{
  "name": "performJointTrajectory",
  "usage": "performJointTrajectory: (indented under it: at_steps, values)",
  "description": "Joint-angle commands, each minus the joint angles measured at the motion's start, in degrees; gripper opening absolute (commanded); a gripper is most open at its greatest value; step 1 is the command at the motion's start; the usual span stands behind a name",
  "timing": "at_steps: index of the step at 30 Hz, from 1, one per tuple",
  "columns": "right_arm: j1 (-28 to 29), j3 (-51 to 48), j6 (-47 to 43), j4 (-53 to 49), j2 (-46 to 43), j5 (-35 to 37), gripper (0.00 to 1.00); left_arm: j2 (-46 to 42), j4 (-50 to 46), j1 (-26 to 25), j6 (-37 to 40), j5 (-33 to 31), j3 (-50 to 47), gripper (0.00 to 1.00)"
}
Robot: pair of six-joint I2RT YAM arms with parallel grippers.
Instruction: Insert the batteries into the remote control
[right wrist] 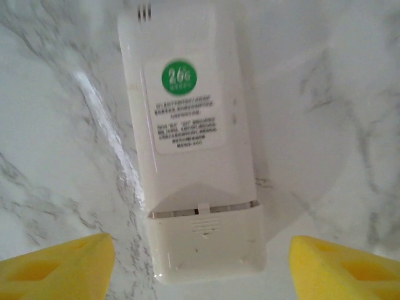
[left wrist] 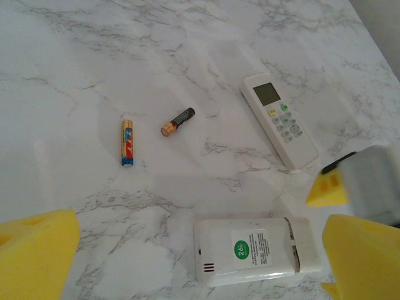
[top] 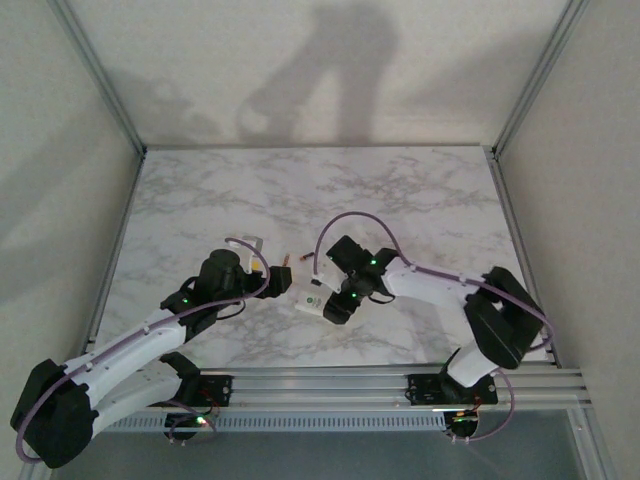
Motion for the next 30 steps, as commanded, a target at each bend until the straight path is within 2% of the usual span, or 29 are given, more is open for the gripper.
performJointTrajectory:
  at_steps: [1, 3, 5, 9, 12, 15, 20, 24, 30]
  values:
    - [-0.13, -1.81, 8.85, 3.68, -7.51, 2.63, 0.75, 1.66, 1.15, 0.24, -2.22, -0.10, -0.23, 0.99]
    - [-0.56, -2.84, 19.91, 5.72, -11.01, 6.52, 0.73, 3.70, 0.47, 0.62, -3.50, -0.43, 0.58, 0.99]
    - [-0.84, -4.60, 34.44, 7.15, -14.08, 9.61, 0.64, 6.59, -0.31, 1.28, -4.80, -0.31, 1.50, 0.98]
    - [-0.80, -11.95, 64.77, 7.49, -20.73, 14.70, 0.55, 13.23, 0.21, 2.06, -6.63, 3.67, 3.24, 0.91]
    - [-0.74, -18.38, 78.39, 10.64, -24.00, 11.28, 0.53, 16.72, 1.94, 2.08, -7.29, 7.06, 3.92, 0.88]
    - [-0.32, -21.83, 81.75, 14.84, -23.95, 6.30, 0.55, 19.67, 1.78, 2.09, -7.08, 9.10, 5.01, 0.83]
    - [-0.25, -24.07, 80.02, 23.58, -19.82, 0.44, 0.55, 26.30, -1.30, 2.09, -5.60, 13.35, 8.42, 0.79]
    - [-0.23, -23.18, 79.39, 25.76, -15.01, -0.21, 0.54, 29.90, -2.63, 2.00, -5.27, 15.65, 9.99, 0.75]
    - [-0.23, -20.43, 77.73, 23.12, -9.33, 0.66, 0.51, 32.64, -3.35, 1.82, -4.77, 16.75, 11.17, 0.72]
